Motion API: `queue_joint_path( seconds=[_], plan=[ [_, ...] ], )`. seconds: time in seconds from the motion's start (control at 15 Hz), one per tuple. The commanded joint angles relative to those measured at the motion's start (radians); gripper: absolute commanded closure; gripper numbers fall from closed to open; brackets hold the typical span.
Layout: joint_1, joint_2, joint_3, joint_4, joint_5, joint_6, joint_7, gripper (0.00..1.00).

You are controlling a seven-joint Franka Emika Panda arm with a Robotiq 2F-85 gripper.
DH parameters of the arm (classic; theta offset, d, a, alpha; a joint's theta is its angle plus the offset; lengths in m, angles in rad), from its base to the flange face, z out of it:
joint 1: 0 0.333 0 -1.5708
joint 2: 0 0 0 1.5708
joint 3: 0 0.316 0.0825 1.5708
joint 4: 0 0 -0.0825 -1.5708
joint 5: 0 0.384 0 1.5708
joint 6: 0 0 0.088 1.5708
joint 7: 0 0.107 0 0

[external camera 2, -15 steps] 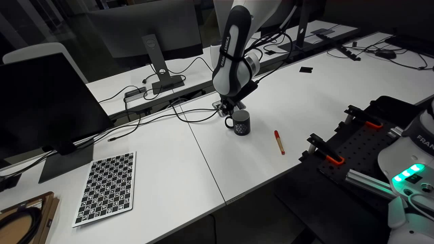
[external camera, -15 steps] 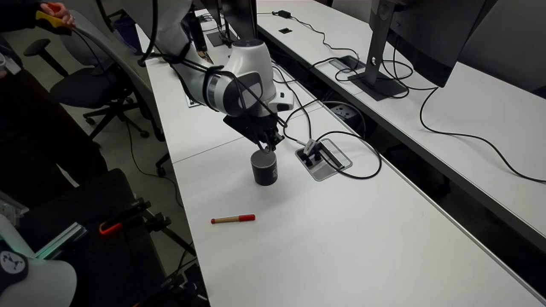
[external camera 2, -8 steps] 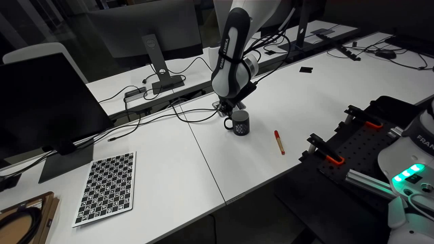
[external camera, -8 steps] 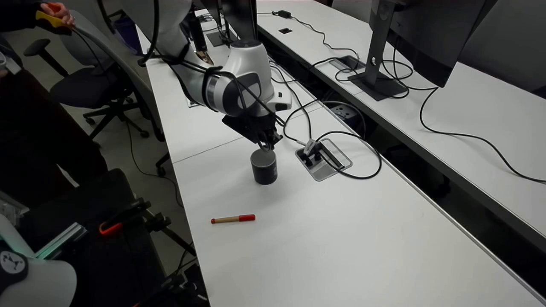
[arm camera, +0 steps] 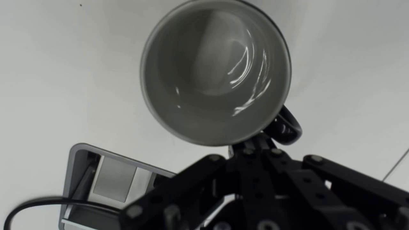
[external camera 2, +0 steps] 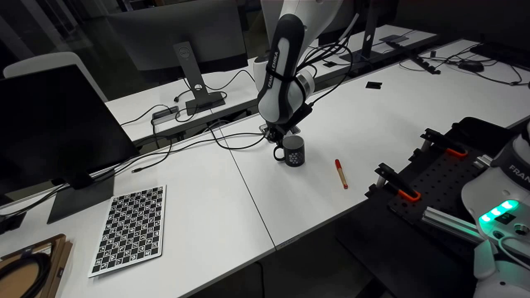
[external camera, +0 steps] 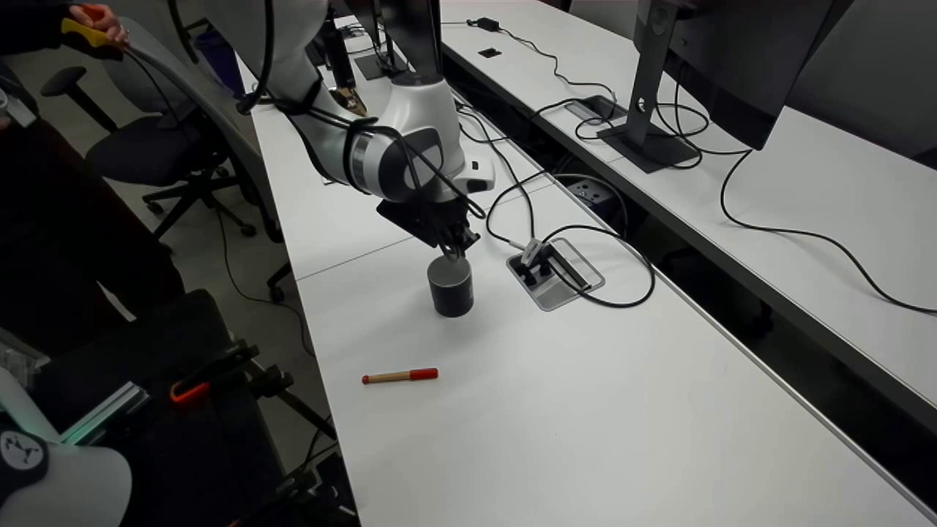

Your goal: Rotate the black cup counterclockwise so that the handle is on the right side

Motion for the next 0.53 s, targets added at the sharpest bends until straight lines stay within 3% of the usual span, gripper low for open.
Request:
queue_joint_path(
  seconds=[0.0, 0.47],
  plan=[
    [0.006, 0.010, 0.000, 0.017, -0.016, -0.022, -0.003, 1.00],
    [0.012, 0.003, 0.006, 0.000, -0.021, -0.014, -0.004, 1.00]
  ],
)
